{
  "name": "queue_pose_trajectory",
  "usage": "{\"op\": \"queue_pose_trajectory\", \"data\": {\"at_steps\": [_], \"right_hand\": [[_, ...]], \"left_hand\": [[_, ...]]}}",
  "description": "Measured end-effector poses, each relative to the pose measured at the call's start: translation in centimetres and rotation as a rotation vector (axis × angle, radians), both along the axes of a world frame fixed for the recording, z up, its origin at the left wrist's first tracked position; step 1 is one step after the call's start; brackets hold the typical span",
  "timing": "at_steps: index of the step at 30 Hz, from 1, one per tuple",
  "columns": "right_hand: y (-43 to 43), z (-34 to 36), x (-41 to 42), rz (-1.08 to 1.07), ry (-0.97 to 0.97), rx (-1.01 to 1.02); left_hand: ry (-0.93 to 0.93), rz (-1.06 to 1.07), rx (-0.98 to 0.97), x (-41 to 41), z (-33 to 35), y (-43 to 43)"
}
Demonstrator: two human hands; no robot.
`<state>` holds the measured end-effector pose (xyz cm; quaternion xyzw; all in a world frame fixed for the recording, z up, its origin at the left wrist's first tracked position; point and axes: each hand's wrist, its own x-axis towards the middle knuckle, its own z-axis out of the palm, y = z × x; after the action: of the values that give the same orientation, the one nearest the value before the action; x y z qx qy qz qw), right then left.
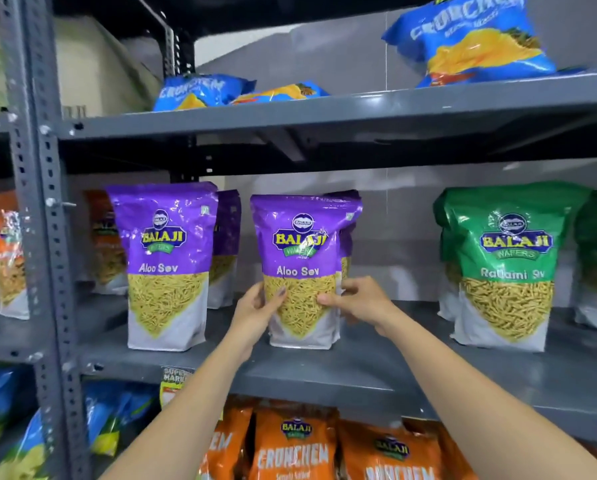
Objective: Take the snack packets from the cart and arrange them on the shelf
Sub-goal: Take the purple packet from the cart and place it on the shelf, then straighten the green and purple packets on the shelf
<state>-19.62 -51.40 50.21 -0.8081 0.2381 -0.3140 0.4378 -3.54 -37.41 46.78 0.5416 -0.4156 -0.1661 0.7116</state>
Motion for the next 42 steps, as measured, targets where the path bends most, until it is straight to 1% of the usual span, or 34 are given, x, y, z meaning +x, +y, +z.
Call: {"op": "queue_pose_trajectory", "data": {"at_steps": [2,3,4,5,7,8,10,13,16,19,22,26,30,32,34,36,37,38,40,42], "right_hand": [[0.0,0.4,-0.4,0.056,0.020,-0.001],[0.0,1.0,-0.6,0.068,-0.014,-0.006],[0.1,1.9,-0.9,0.064,-0.104,-0.002],[0.0,2.9,-1.2,0.048,-0.241,0.040],[-0.2,5.5,-2.0,0.025,-0.495,0.198],[-0.4,6.8,-2.3,0.011,-0.558,0.254],[-0.8,8.8,-2.1,-0.008,-0.545,0.283],[-1.0,11.2,-1.0,-0.012,-0.479,0.260],[-1.4,13.2,0.1,-0.027,-0.439,0.155],[-1.2,14.3,0.6,-0.045,-0.431,-0.008],[-1.2,13.8,0.6,-0.010,-0.496,-0.116],[-3.1,12.2,0.3,0.031,-0.615,-0.083],[-3.6,11.6,0.2,0.068,-0.641,-0.013],[-3.8,11.5,0.2,0.061,-0.632,0.027],[-3.5,11.3,-0.1,0.073,-0.622,0.074],[-3.0,10.1,-0.7,0.125,-0.601,0.115],[-2.7,8.9,-1.1,0.151,-0.558,0.125],[-2.4,7.4,-1.6,0.172,-0.471,0.117],[-2.3,3.9,-2.2,0.187,-0.199,0.066],[-2.1,0.5,-2.3,0.208,0.087,0.047]], "left_hand": [[-0.025,0.038,0.038,-0.4,-0.2,0.0],[-0.046,0.058,0.058,-0.5,-0.1,0.0],[-0.060,0.075,0.072,-0.6,-0.1,-0.2],[-0.074,0.095,0.079,-0.8,-0.1,-0.3],[-0.112,0.131,0.069,-1.2,-0.3,-0.6],[-0.135,0.137,0.051,-1.7,-0.3,-0.8],[-0.200,0.179,0.044,-2.5,-0.5,-1.3],[-0.293,0.266,0.111,-2.8,-1.0,-1.5],[-0.323,0.305,0.201,-2.5,-1.0,-1.1],[-0.349,0.337,0.264,-2.9,-0.8,-0.7],[-0.357,0.354,0.291,-3.2,-0.8,-0.4],[-0.402,0.391,0.317,-3.7,-0.7,-0.2],[-0.449,0.436,0.330,-4.3,-0.7,-0.3],[-0.467,0.441,0.337,-4.4,-0.7,-0.3],[-0.476,0.398,0.330,-4.0,-0.7,-0.3],[-0.443,0.330,0.294,-3.5,-0.6,-0.1],[-0.413,0.312,0.279,-3.2,-0.5,0.1],[-0.368,0.293,0.271,-2.8,-0.3,0.2],[-0.280,0.226,0.256,-2.0,0.2,0.5],[-0.273,0.126,0.238,-1.5,0.2,0.6]]}}
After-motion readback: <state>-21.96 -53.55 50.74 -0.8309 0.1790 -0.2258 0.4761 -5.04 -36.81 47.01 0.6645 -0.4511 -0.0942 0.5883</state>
